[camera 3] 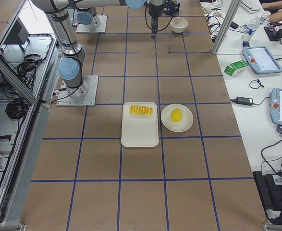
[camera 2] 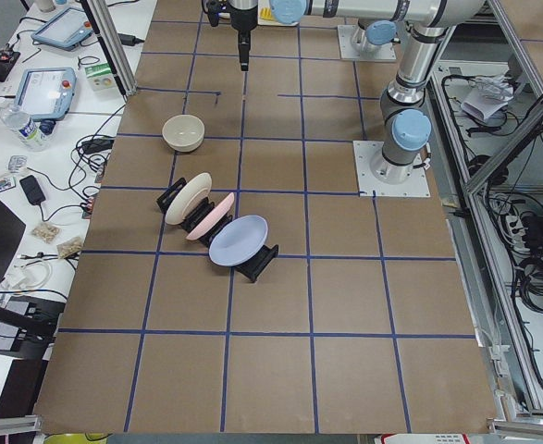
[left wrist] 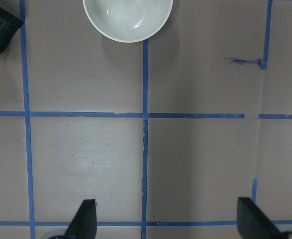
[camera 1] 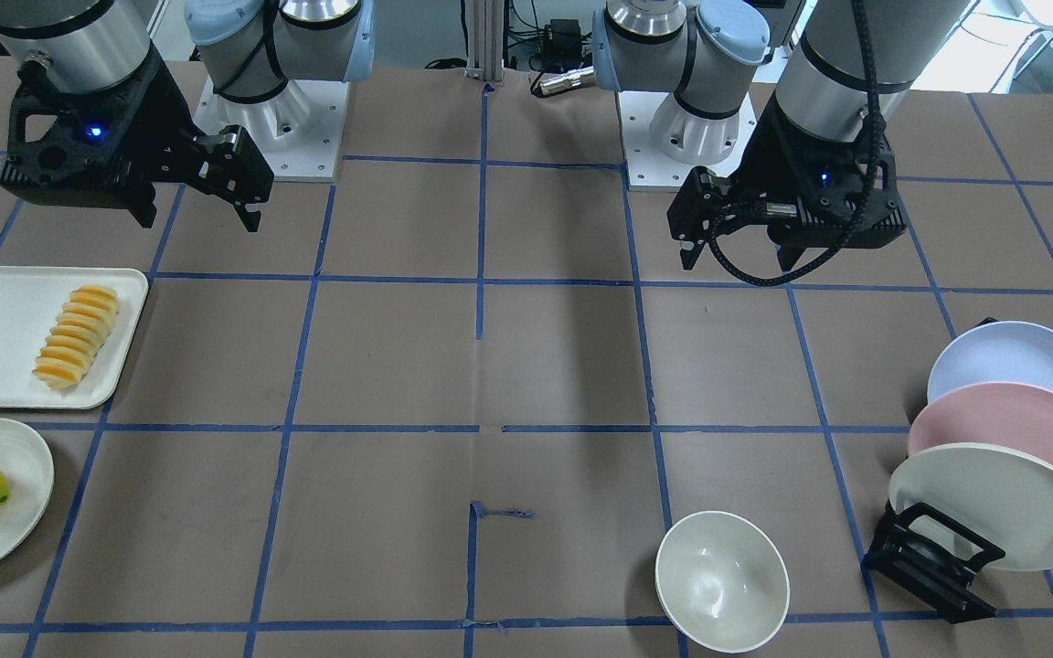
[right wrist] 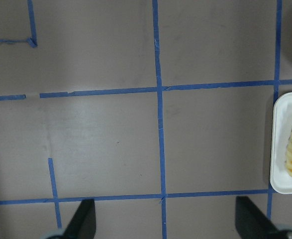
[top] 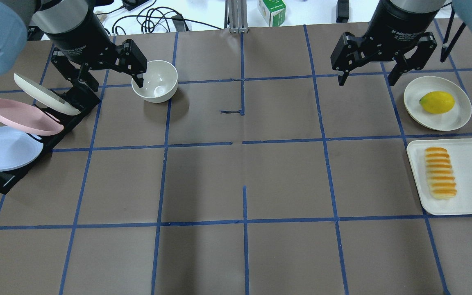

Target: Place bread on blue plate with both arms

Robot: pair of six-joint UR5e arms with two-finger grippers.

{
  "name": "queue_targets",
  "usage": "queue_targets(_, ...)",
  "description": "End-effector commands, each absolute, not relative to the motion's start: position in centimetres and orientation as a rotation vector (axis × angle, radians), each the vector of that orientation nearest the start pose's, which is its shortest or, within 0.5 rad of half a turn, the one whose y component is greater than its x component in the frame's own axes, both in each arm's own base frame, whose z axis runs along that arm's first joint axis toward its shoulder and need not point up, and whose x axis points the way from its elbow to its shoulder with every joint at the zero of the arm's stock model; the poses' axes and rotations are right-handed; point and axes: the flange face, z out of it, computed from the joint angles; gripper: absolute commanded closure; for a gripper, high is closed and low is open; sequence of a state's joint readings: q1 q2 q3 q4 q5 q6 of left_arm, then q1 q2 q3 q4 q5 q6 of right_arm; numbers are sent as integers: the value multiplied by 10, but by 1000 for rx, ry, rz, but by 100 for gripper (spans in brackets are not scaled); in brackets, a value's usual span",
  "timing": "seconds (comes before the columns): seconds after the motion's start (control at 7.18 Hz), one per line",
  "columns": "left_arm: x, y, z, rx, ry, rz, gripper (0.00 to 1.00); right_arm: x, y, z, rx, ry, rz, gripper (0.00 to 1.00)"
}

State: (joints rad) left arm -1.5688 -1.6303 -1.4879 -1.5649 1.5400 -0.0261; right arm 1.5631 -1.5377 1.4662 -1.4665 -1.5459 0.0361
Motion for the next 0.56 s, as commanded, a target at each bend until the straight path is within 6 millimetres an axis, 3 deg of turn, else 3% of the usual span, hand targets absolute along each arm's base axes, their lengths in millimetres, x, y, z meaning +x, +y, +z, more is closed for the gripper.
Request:
queue_targets(0.0, -135, -519, 503, -45, 3172, -58, 0, 131, -497, 502, 70, 3122, 82, 0)
queue_targets(0.42, -134, -517, 503, -48, 3170, -58, 0, 128, -497, 503, 75, 3122, 77, 0)
